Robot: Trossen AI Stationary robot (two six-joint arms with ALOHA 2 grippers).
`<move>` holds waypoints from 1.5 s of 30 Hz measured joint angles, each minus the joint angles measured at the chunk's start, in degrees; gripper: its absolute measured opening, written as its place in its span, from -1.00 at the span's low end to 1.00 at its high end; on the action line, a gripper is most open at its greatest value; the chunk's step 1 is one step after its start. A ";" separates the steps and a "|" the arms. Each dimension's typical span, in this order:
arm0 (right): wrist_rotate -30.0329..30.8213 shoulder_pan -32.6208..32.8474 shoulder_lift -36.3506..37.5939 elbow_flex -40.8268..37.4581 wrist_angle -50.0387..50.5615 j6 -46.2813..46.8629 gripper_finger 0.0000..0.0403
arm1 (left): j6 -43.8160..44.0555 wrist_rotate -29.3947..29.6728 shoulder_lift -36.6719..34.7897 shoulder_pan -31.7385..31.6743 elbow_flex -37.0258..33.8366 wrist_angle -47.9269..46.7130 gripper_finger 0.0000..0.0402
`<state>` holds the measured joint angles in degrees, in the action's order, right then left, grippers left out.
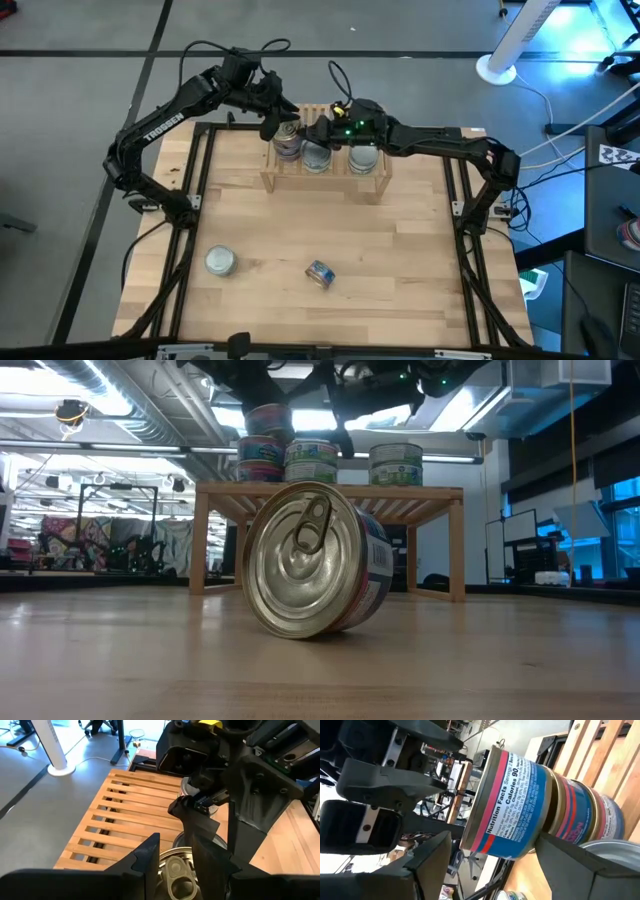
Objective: Stack canned seafood by type on shelf
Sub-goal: Stack the blue-pink tuna can on top of the other blue-pink tuna can on the shelf
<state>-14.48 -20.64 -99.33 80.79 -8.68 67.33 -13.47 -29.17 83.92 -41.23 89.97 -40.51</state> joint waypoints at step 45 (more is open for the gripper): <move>-0.13 0.07 0.00 0.02 2.33 -0.10 0.41 | -1.97 8.07 2.19 5.38 -1.01 6.36 -0.46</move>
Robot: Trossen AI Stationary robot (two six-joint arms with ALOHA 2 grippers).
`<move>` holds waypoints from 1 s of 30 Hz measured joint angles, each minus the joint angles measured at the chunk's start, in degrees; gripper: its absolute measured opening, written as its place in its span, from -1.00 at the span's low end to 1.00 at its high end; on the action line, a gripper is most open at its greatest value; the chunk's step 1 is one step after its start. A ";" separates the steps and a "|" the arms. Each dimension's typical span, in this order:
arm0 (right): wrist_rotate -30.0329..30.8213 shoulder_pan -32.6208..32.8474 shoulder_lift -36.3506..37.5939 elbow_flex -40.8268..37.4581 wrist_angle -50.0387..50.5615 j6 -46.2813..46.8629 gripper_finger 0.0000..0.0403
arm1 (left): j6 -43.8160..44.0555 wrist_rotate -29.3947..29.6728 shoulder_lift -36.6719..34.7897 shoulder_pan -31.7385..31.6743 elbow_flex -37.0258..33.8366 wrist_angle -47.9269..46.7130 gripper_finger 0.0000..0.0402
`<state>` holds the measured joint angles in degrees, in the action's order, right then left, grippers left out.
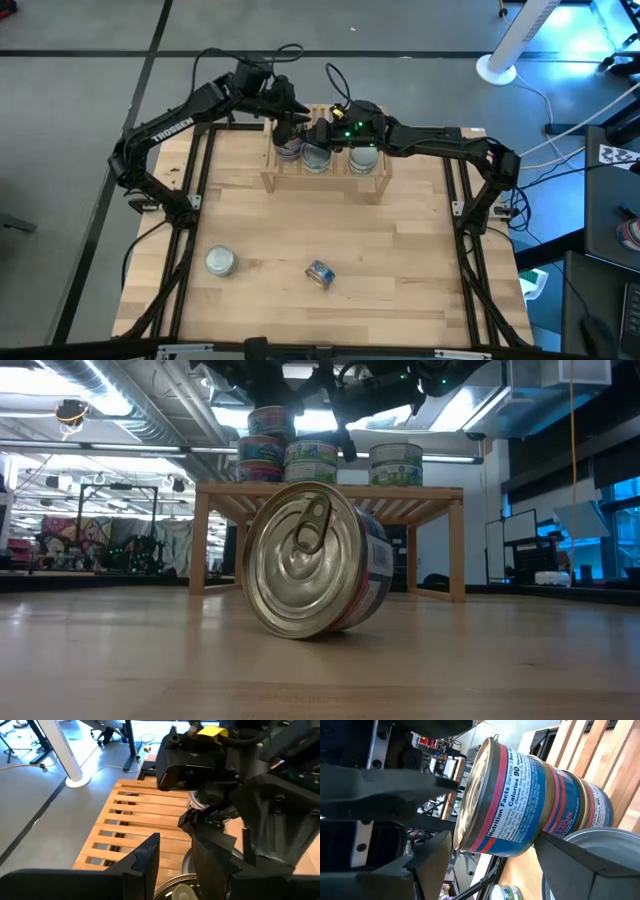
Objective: Stack canned seafood by type on shelf
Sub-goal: Stack the blue-pink tuna can on top of the other blue-pink tuna can on the shelf
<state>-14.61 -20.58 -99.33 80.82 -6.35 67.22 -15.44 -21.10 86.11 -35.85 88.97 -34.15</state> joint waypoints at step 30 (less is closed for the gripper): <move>0.01 -0.09 0.01 0.11 -0.07 -0.09 0.41 | -3.81 4.07 -0.40 0.21 0.00 -7.18 -0.46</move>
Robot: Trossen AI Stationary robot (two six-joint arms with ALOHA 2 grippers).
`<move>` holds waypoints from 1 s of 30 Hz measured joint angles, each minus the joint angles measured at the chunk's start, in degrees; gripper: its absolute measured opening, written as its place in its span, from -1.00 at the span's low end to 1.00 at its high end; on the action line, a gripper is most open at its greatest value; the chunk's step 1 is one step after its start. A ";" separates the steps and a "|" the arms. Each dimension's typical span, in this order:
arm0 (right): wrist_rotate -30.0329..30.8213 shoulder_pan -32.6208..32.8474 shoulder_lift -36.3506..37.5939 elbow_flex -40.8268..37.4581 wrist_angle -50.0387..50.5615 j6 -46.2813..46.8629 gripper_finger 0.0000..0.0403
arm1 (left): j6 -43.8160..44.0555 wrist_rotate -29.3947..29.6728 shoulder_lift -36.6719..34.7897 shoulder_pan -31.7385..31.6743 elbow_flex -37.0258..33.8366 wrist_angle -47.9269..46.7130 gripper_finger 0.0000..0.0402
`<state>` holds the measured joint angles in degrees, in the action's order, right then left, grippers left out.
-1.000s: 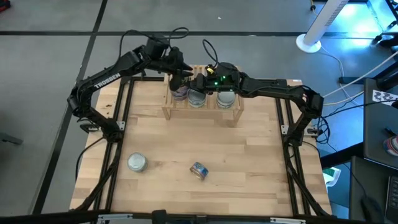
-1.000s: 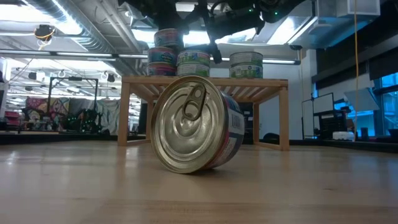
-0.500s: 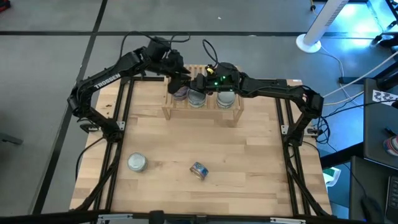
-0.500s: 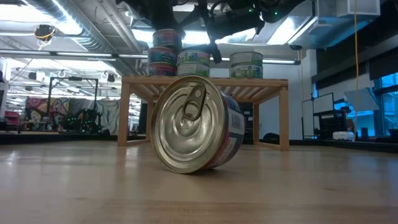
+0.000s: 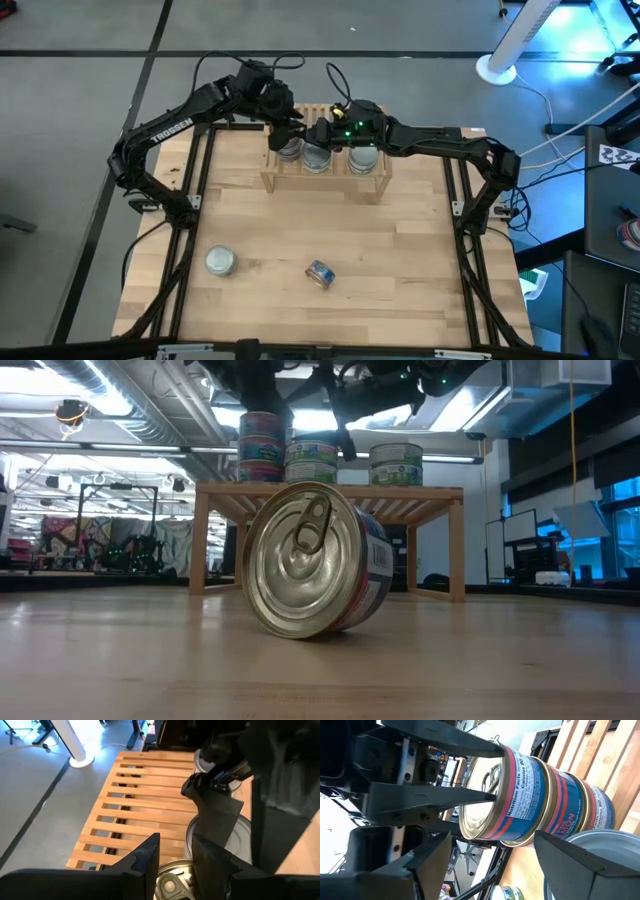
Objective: Stack canned seafood by type on shelf
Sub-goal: Stack the blue-pink tuna can on top of the other blue-pink tuna can on the shelf
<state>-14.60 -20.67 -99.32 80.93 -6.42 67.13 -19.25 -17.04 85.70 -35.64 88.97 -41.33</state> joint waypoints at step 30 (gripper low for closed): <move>-1.95 13.94 15.47 -0.09 9.51 -25.47 0.41 | 13.26 0.09 -22.68 8.87 0.04 -20.97 -0.46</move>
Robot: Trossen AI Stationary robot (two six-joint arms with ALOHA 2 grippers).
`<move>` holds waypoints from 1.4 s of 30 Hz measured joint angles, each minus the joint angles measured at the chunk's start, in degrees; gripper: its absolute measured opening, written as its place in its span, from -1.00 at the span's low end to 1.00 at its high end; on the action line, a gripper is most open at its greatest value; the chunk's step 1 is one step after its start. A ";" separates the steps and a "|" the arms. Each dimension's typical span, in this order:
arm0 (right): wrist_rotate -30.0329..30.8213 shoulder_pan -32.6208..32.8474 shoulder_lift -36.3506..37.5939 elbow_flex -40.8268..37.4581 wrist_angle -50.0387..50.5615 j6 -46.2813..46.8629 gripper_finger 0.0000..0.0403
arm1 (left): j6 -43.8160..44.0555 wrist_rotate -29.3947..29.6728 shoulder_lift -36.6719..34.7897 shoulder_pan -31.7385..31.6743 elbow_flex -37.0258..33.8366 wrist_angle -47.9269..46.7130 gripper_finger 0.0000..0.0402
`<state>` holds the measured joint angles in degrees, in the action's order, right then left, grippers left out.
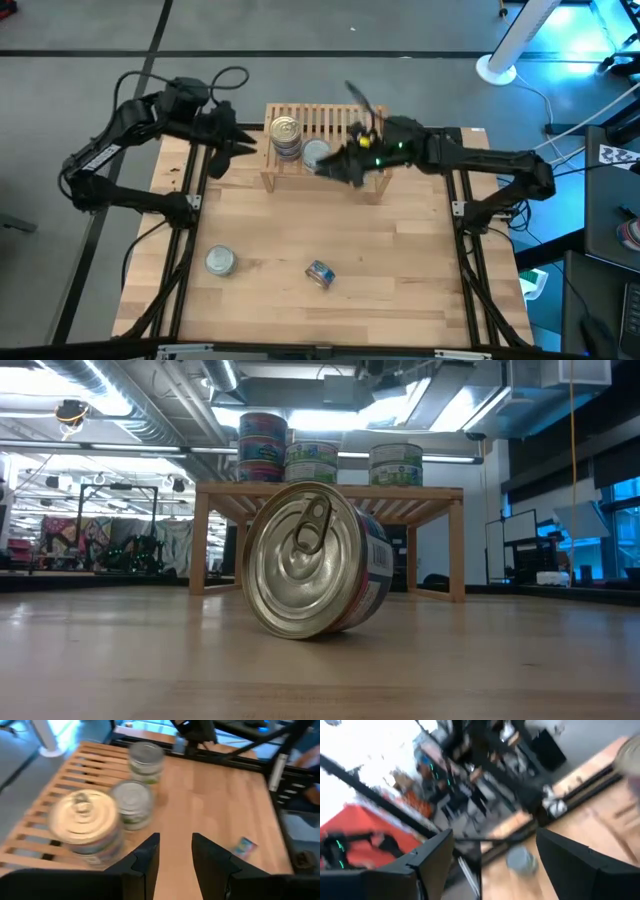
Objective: Stack canned seafood by type on shelf
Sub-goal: Stack the blue-pink tuna can on top of the other blue-pink tuna can on the shelf
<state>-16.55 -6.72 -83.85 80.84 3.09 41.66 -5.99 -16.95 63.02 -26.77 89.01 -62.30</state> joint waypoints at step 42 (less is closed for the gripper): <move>37.00 36.00 -21.83 -0.02 23.72 13.81 0.41 | 3.96 1.20 10.65 21.58 0.00 1.64 -0.46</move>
<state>20.45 29.28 -105.69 80.82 26.81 55.47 -2.04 -15.75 73.66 -5.19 89.01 -60.66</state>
